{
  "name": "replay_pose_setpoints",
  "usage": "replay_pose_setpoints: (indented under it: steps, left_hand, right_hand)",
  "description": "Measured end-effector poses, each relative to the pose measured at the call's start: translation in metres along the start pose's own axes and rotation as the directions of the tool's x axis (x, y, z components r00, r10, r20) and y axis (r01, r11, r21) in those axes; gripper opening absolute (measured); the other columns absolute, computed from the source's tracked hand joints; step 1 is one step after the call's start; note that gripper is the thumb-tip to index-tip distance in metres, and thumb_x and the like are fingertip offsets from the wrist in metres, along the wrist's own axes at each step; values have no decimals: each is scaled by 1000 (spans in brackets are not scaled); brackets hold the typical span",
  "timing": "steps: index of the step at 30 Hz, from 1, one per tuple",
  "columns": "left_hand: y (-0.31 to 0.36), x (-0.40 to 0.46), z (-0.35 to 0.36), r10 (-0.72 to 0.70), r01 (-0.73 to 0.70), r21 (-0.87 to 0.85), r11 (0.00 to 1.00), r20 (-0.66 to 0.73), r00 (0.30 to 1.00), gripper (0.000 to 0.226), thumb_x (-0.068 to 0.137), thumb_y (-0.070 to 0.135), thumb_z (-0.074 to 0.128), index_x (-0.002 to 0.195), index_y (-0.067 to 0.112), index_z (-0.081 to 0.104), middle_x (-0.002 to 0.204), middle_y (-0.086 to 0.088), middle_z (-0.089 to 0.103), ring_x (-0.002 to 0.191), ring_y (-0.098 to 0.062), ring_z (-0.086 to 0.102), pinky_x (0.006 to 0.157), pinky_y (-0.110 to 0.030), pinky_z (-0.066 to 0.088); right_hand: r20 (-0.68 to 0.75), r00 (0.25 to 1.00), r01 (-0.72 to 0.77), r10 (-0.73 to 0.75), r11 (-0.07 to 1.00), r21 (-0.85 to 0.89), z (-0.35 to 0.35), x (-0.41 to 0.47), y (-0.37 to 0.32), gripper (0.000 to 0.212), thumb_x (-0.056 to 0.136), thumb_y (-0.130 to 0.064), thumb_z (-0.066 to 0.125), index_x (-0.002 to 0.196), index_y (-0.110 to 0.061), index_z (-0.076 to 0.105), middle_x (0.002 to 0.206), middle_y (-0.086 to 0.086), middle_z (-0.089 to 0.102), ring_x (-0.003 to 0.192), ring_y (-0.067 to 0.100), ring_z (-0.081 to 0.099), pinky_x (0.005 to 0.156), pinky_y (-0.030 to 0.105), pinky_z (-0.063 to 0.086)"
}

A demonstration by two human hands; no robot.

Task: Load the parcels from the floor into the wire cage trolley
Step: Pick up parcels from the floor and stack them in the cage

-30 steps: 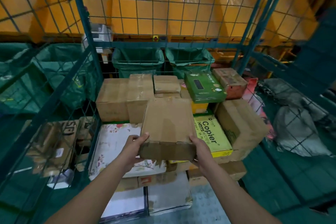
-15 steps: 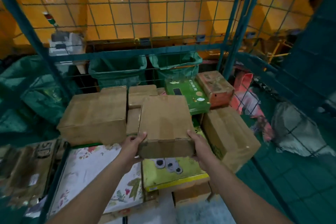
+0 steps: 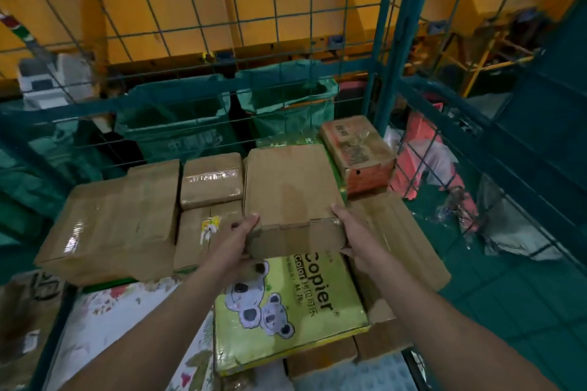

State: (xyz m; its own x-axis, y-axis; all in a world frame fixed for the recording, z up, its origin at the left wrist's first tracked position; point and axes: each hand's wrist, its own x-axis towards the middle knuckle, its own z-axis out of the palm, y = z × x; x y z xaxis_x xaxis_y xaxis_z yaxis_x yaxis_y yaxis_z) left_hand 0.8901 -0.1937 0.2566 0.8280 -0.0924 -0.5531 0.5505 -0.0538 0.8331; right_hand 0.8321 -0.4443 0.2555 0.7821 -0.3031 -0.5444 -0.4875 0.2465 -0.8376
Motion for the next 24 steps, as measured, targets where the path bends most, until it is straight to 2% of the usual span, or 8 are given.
replay_pose_setpoints:
  steps: [2,4,7,10,13,16,19,24]
  left_hand:
    - [5,8,15,-3,3,8,1000,-6,1000,49,88,55,73,115,18,55,119,-9,62,104,-31,67,72,-41,61]
    - [10,12,25,4,-4,22,1000,-4,1000,41,93,51,68,112,19,51,116,-9,60,101,-30,65,67,-38,58]
    - [14,23,38,21,-21,18,1000,-13,1000,38,94,49,67,112,20,50,115,-10,60,101,-29,64,72,-40,57]
    - [12,31,44,32,-31,31,999,-29,999,44,92,52,69,116,20,50,117,-11,61,104,-30,65,79,-45,60]
    - [2,35,49,9,-10,62,998,11,1000,53,89,54,72,121,17,51,121,-11,62,108,-31,66,87,-50,61]
    - [-12,32,57,-55,46,68,997,130,990,49,91,40,73,121,9,51,120,-14,62,110,-35,67,95,-55,57]
    - [-24,25,68,-90,70,100,993,213,973,38,92,33,74,109,9,50,112,-13,65,105,-33,70,94,-51,58]
    - [-49,10,74,-95,80,73,994,236,967,31,95,29,71,100,11,46,94,-5,71,100,-28,70,101,-51,53]
  right_hand:
    - [-8,1000,23,-23,1000,-5,-8,14,-4,36,92,-54,66,117,-28,63,112,-1,72,91,15,70,69,30,54]
    - [-7,999,38,-38,999,-5,-12,23,-7,39,92,-55,66,120,-28,62,113,-1,72,94,16,69,71,33,53]
    - [0,1000,25,-25,1000,4,-19,37,-12,45,94,-55,63,126,-24,59,110,-1,71,91,15,70,64,29,52]
    - [-6,1000,30,-30,999,22,-25,42,-13,39,96,-51,63,125,-25,59,106,-4,70,85,11,69,56,24,51]
    - [-4,999,38,-38,999,26,-38,44,-8,40,95,-51,63,127,-27,60,112,-4,69,93,13,68,67,29,53]
    - [-33,999,36,-35,999,36,-60,38,7,48,94,-53,62,134,-27,57,125,-1,65,106,16,63,79,35,51]
    - [-59,997,54,-52,998,36,-80,26,15,41,97,-49,60,129,-24,60,122,0,67,103,15,64,74,30,48]
    - [-70,992,108,-107,994,10,-95,17,19,29,99,-39,61,118,-18,65,108,3,70,84,9,66,57,17,49]
